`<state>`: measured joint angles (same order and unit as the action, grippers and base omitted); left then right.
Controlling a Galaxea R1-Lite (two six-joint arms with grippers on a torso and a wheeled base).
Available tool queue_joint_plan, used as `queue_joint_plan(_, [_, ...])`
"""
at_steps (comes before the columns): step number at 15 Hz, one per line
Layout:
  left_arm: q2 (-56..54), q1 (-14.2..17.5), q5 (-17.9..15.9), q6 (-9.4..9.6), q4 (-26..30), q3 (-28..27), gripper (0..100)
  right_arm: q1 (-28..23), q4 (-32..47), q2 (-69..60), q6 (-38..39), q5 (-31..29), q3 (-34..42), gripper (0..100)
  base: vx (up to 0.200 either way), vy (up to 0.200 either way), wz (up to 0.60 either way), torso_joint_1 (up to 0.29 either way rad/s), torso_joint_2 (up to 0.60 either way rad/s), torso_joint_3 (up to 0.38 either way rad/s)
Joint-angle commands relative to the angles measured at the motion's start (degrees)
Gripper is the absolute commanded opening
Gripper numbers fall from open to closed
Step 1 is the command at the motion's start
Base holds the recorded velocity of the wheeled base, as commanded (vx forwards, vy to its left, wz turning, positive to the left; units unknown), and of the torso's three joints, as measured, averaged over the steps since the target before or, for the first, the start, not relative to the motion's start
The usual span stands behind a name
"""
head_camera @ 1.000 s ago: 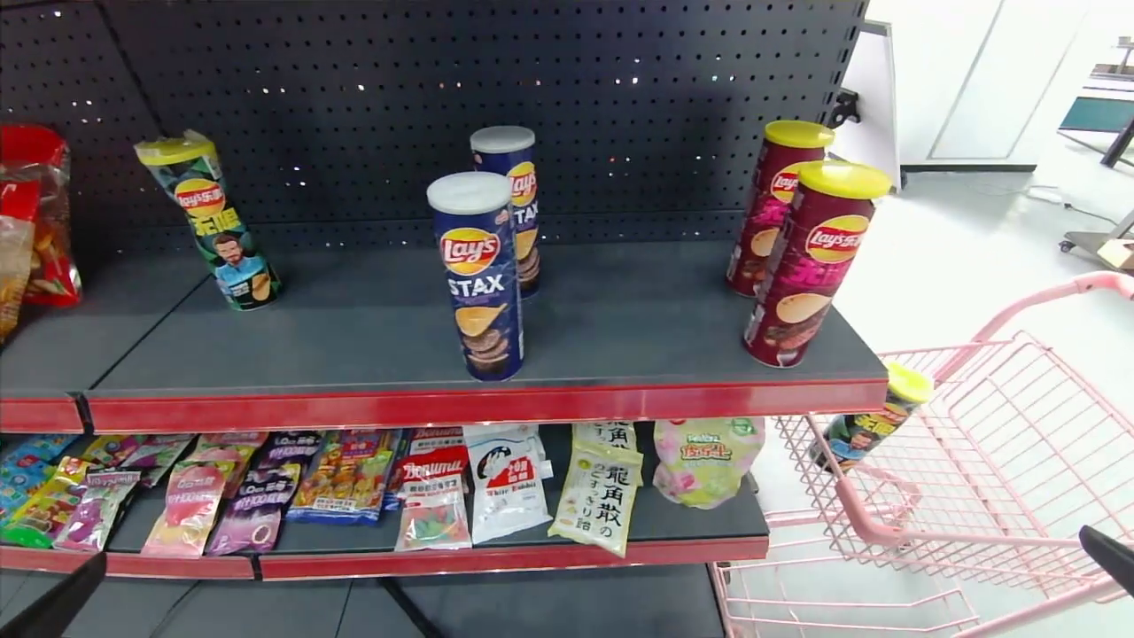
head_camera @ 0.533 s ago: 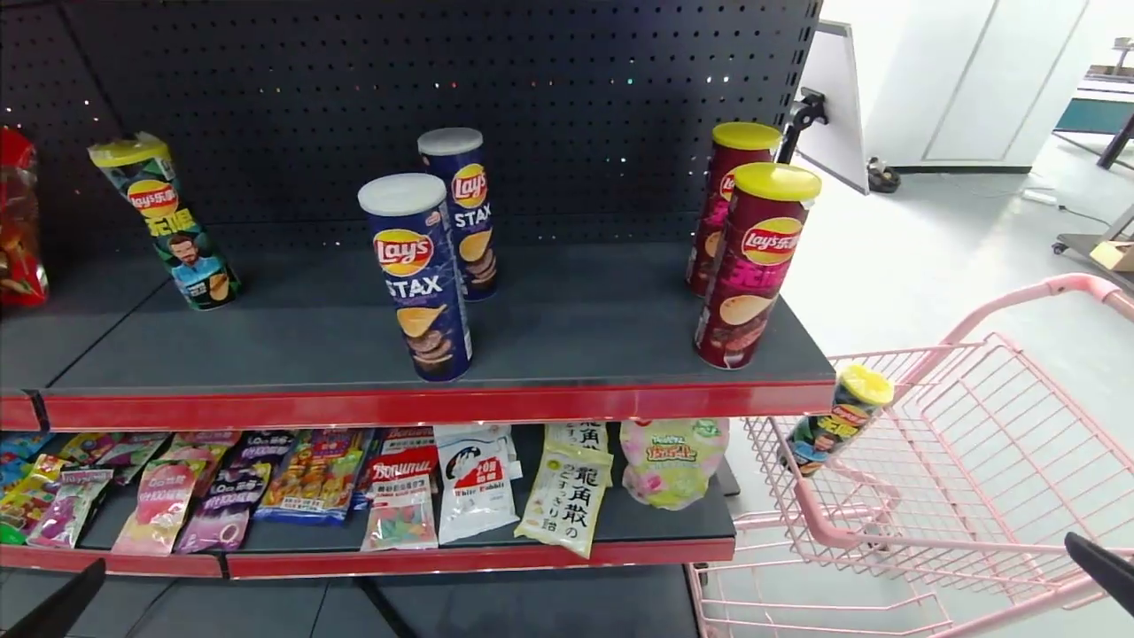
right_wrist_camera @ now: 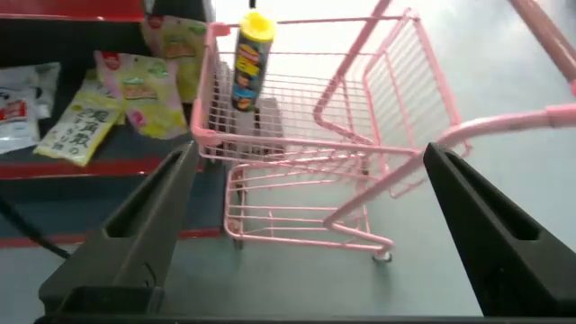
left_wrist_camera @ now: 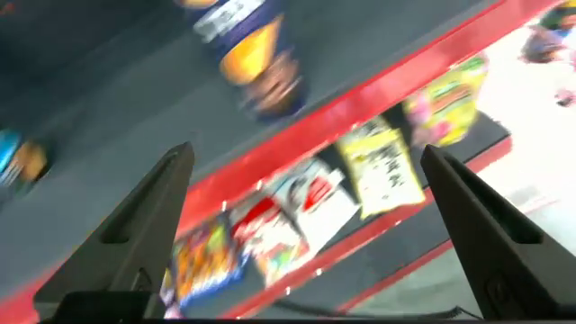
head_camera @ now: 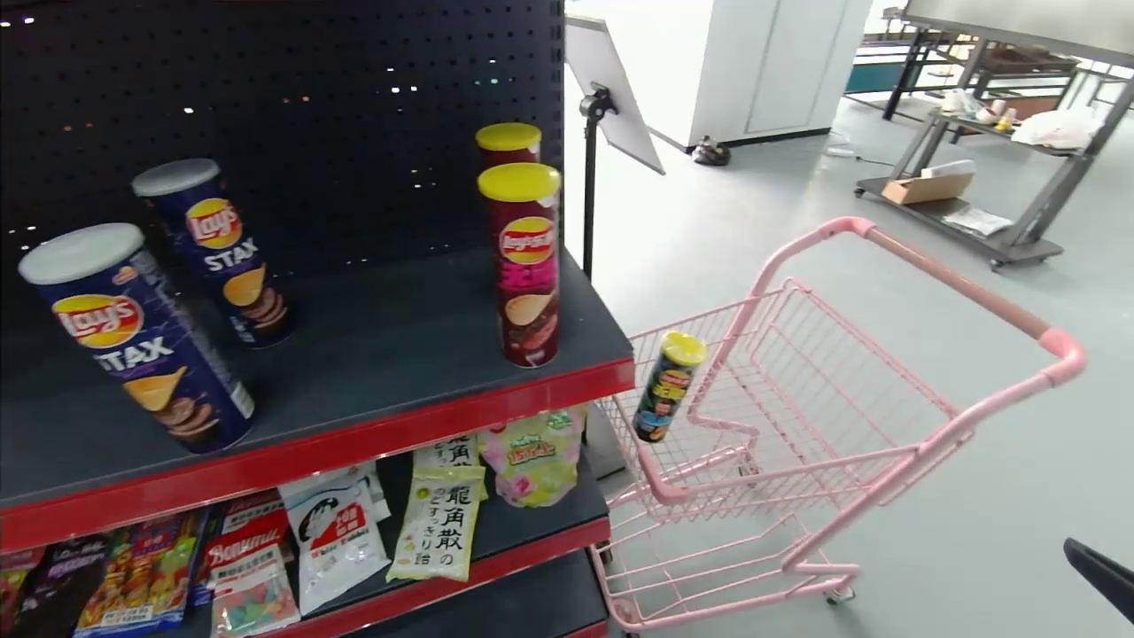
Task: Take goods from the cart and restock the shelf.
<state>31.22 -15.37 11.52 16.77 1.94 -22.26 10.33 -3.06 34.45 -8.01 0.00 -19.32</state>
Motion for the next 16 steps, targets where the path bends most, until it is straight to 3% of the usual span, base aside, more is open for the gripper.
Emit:
queue_joint_plan(1, [-0.5, 0.0, 0.1, 0.1, 0.1, 0.0, 100, 0.0, 0.0, 0.1, 0.0, -0.2, 0.0, 100, 0.0, 0.0, 0.0, 0.0, 0.0, 0.0])
queue_joint_plan(16, [-1.4, -0.1, -0.2, 0.63, 0.2, 0.3, 100, -0.2, 0.0, 0.1, -0.1, -0.4, 0.5, 100, 0.0, 0.0, 0.0, 0.0, 0.0, 0.0])
